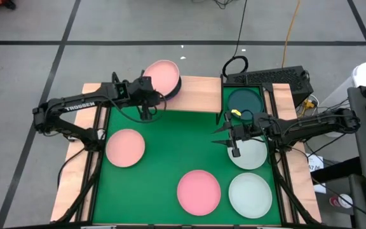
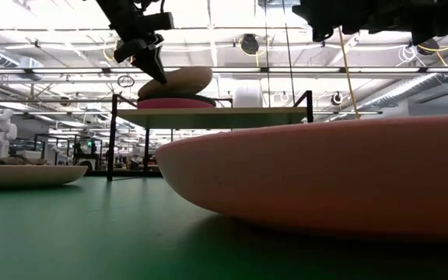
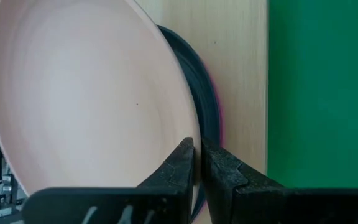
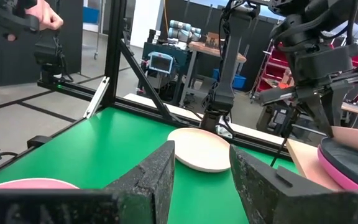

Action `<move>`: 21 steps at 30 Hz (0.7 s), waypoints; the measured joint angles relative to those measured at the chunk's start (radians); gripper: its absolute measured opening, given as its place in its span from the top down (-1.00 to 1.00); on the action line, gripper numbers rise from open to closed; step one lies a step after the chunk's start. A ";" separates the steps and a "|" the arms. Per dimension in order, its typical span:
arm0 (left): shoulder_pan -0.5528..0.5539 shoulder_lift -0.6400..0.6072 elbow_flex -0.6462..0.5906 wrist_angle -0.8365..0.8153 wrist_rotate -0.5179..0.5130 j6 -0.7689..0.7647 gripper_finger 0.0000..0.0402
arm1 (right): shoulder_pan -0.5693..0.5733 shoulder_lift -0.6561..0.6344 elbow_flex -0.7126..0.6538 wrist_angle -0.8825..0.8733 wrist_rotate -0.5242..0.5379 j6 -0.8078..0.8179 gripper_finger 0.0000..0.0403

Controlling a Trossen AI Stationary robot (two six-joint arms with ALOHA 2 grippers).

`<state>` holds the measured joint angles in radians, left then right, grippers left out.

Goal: Place and stack plates onto a shelf
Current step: Stack the bottom light pink plate on top of the black plate on the shelf

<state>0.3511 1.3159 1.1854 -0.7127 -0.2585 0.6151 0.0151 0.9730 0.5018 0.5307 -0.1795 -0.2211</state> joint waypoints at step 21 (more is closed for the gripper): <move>-0.023 -0.026 0.000 -0.024 -0.148 -0.021 0.46 | 0.000 0.000 0.000 -0.008 0.000 0.000 0.33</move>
<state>0.3280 1.2903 1.1854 -0.7364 -0.4062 0.5942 0.0148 0.9730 0.5018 0.5224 -0.1795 -0.2211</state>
